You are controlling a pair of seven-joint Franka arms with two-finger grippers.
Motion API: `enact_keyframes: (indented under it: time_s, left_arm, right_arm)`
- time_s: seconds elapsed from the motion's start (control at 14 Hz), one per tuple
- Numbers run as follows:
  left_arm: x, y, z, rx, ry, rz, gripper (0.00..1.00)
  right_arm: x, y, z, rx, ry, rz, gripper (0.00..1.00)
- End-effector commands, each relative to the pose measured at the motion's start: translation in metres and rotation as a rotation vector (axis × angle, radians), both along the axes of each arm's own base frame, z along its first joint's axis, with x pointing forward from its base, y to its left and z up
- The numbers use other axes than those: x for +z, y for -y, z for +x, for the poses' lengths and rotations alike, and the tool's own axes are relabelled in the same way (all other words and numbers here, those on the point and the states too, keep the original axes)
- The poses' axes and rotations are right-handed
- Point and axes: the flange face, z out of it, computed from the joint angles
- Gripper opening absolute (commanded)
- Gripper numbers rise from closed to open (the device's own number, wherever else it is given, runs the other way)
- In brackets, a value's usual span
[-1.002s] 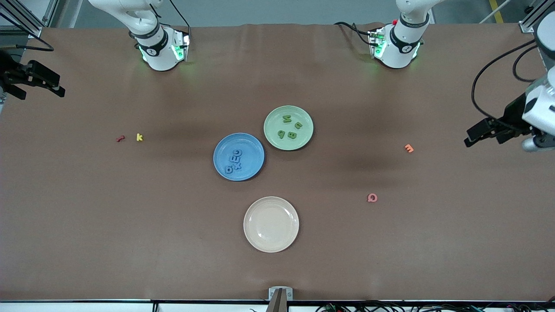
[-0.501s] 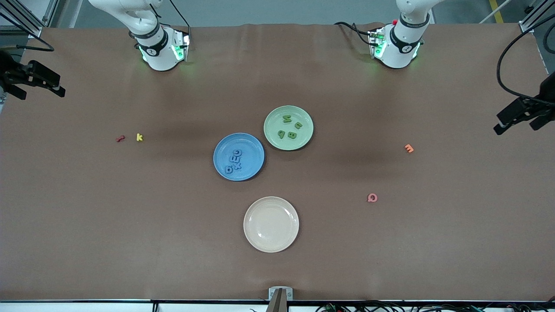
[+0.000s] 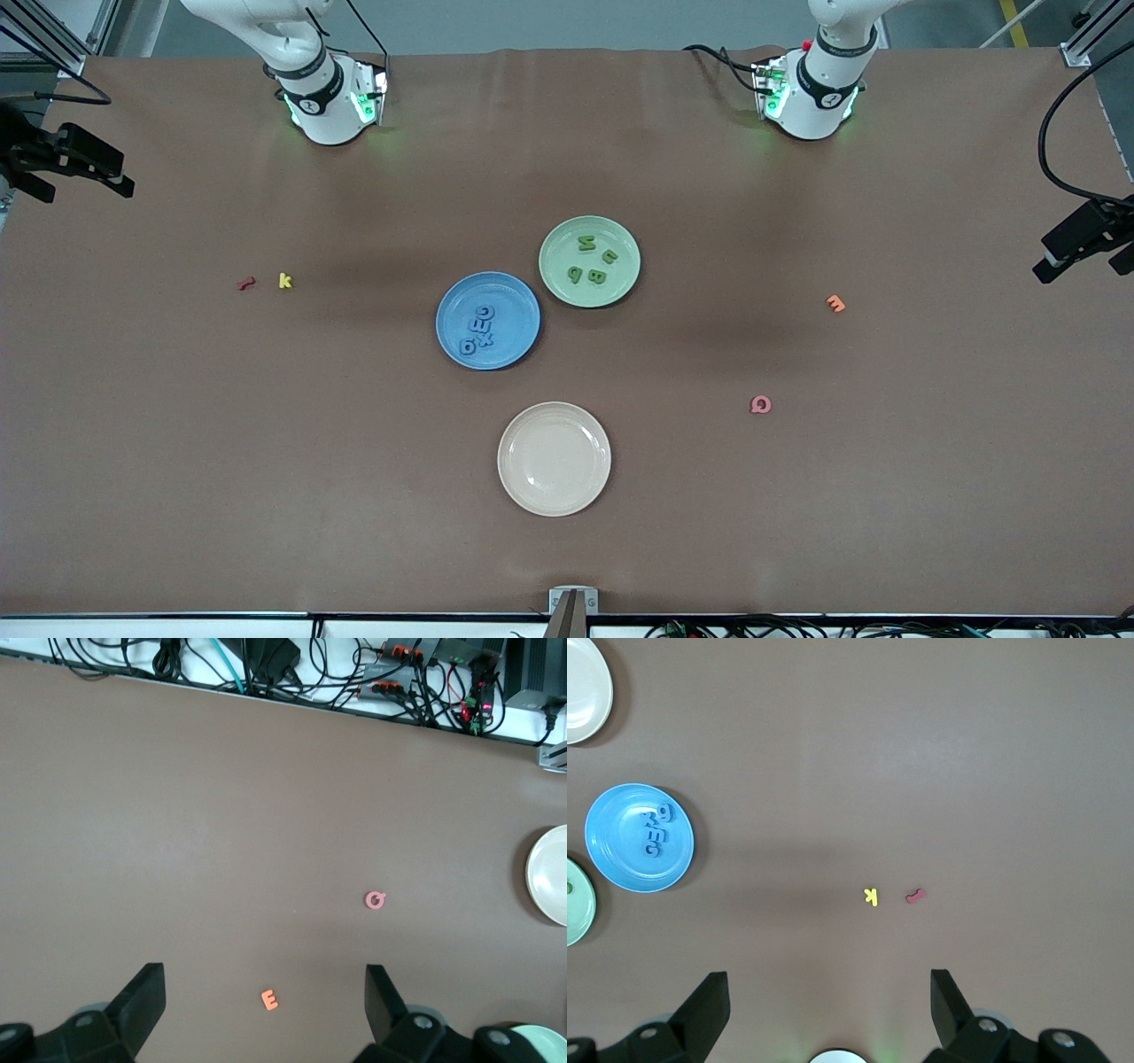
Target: Sort letters by color into matching plates
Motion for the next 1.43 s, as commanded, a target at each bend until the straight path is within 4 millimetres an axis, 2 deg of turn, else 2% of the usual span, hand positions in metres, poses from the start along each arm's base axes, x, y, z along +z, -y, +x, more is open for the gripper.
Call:
enact_keyframes:
  time_s: [0.0, 0.5, 0.64, 1.15, 1.36]
  left_arm:
    - [0.008, 0.002, 0.008, -0.029, 0.002, 0.017, 0.99]
    - [0.007, 0.003, 0.008, -0.036, 0.001, 0.017, 0.99]
    - [0.007, -0.006, 0.007, -0.024, 0.001, 0.019, 0.99]
    - [0.006, -0.007, 0.007, -0.018, -0.004, 0.016, 0.99]
    - [0.006, -0.02, 0.004, -0.001, -0.007, 0.017, 0.99]
  right_arm:
    - [0.004, -0.002, -0.009, -0.014, 0.002, 0.008, 1.0]
    - [0.003, -0.003, -0.011, -0.035, -0.009, 0.012, 1.0]
    - [0.003, -0.001, -0.011, -0.046, -0.011, 0.023, 1.0]
    - [0.003, -0.005, -0.01, -0.055, -0.013, 0.025, 1.0]
    - [0.004, -0.007, -0.011, -0.051, -0.011, 0.025, 1.0]
